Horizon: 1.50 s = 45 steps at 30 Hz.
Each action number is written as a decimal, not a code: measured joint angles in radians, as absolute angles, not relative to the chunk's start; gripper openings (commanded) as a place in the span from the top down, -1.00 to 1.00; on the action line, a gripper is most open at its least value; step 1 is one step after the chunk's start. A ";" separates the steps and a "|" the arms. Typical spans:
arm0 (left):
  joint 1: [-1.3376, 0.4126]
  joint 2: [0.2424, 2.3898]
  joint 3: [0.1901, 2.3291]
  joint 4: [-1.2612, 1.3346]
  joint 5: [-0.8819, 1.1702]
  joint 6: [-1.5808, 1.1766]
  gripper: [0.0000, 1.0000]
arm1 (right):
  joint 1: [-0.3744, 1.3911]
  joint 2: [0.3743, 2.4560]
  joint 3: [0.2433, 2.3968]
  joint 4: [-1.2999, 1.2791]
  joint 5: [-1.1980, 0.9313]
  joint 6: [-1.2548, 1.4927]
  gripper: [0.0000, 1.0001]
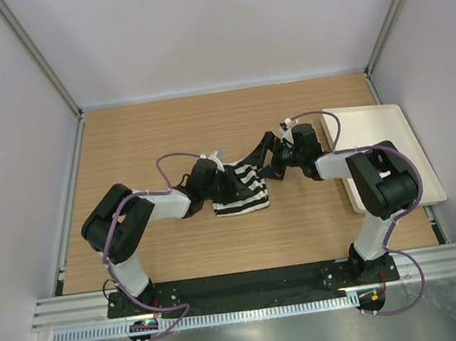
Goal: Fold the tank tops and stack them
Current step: Fold the tank top
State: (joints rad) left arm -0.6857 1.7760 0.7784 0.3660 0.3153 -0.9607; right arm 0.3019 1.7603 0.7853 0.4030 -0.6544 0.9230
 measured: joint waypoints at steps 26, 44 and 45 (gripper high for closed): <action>-0.686 1.783 0.778 0.379 0.322 -0.961 0.11 | 0.350 1.901 0.835 0.496 -0.771 1.023 -0.99; -0.686 1.799 0.779 0.402 0.333 -0.960 0.18 | 0.345 1.959 0.948 0.427 -0.712 0.999 -0.99; -0.686 1.800 0.779 0.403 0.334 -0.960 0.18 | 0.345 1.966 0.957 0.435 -0.712 1.007 -0.99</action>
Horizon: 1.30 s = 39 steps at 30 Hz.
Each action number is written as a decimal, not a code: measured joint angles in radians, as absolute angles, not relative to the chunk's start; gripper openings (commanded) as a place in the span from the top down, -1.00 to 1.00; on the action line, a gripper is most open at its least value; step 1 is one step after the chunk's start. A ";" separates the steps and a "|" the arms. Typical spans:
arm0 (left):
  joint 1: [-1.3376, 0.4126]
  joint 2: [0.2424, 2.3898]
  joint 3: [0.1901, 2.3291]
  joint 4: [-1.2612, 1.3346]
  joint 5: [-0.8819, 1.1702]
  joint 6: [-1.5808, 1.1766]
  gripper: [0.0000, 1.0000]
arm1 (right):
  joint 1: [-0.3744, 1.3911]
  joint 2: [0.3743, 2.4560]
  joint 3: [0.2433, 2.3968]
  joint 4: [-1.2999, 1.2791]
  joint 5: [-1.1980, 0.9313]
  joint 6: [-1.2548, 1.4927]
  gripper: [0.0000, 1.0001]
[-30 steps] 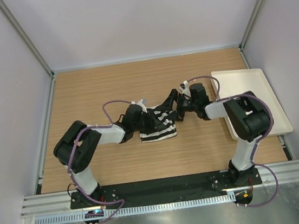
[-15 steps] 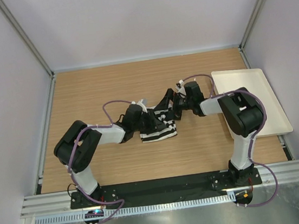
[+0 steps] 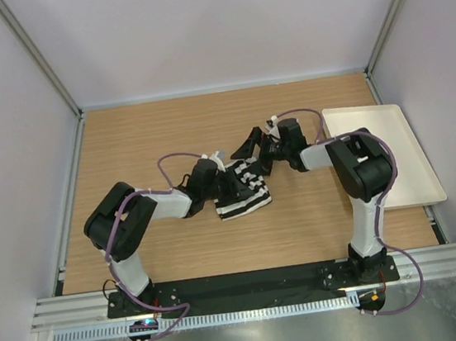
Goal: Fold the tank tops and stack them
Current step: Fold the tank top
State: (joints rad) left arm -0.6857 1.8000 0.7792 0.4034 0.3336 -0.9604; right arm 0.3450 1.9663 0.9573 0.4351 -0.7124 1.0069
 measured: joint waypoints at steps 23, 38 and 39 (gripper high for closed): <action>-0.683 1.818 0.783 0.440 0.337 -0.957 0.19 | 0.332 2.086 0.997 0.906 -0.813 1.448 0.24; -0.682 1.830 0.783 0.437 0.339 -0.952 0.19 | 0.159 1.978 0.986 0.726 -0.777 1.277 -0.19; -0.681 1.830 0.783 0.437 0.342 -0.952 0.18 | 0.158 1.963 0.985 0.689 -0.767 1.245 -0.26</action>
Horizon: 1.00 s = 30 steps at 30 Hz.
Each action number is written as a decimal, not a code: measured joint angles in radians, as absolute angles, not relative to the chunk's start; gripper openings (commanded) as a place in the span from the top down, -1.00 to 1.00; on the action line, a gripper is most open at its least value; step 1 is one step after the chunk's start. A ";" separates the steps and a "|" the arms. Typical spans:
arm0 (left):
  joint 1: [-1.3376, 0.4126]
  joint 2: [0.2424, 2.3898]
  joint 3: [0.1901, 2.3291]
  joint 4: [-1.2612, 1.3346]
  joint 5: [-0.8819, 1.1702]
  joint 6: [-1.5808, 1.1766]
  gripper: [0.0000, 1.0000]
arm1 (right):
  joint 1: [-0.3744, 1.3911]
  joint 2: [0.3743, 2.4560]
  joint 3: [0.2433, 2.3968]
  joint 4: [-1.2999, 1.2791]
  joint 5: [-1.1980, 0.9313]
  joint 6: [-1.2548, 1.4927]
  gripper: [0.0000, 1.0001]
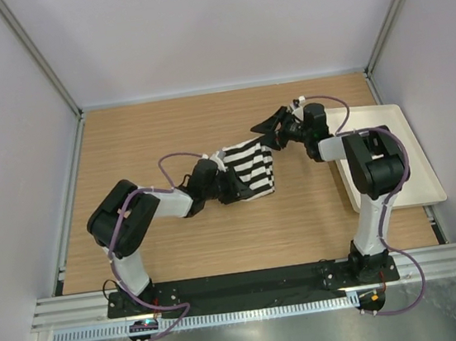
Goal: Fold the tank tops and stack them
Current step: Fold the tank top
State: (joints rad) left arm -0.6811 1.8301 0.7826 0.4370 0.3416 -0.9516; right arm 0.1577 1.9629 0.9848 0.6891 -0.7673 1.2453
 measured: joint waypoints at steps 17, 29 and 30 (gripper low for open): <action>-0.508 1.600 0.987 0.065 0.337 -0.887 -0.05 | 0.140 1.863 1.022 0.196 -0.599 0.791 -0.12; -0.430 1.877 1.141 -0.031 0.297 -0.811 -0.11 | 0.145 1.880 1.087 0.089 -0.564 0.704 0.07; -0.430 1.888 1.151 -0.034 0.297 -0.808 -0.09 | 0.147 1.885 1.096 0.086 -0.562 0.701 0.08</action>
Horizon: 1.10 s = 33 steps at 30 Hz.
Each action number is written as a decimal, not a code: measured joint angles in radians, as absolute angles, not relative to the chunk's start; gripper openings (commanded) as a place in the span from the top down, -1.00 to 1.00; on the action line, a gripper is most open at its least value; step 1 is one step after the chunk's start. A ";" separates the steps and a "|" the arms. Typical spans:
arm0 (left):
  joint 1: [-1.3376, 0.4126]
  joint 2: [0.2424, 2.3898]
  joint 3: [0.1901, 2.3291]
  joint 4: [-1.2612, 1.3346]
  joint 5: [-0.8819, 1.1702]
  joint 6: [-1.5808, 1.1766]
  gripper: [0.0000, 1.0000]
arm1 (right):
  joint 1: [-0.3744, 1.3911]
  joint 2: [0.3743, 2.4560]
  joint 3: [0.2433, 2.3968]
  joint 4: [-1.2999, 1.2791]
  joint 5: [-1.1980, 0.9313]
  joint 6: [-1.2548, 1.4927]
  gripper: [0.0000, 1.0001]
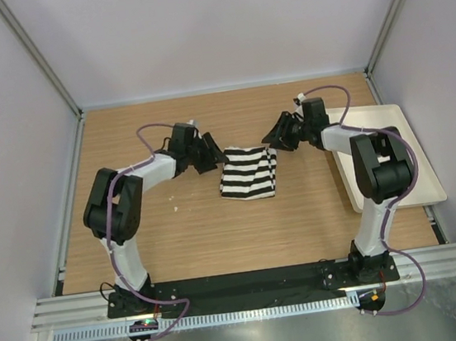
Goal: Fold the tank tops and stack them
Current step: Fold the tank top
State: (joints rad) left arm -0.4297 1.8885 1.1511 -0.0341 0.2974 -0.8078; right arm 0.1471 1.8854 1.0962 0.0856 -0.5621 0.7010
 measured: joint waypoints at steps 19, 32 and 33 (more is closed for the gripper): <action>-0.429 2.064 1.357 -0.027 0.299 -0.812 0.75 | 0.202 1.956 1.167 0.005 -0.511 0.662 0.91; -0.431 2.024 1.333 -0.019 0.300 -0.784 1.00 | 0.213 1.829 1.091 -0.016 -0.480 0.660 0.98; -0.431 2.002 1.320 -0.011 0.303 -0.781 1.00 | 0.215 1.798 1.081 -0.019 -0.473 0.660 0.97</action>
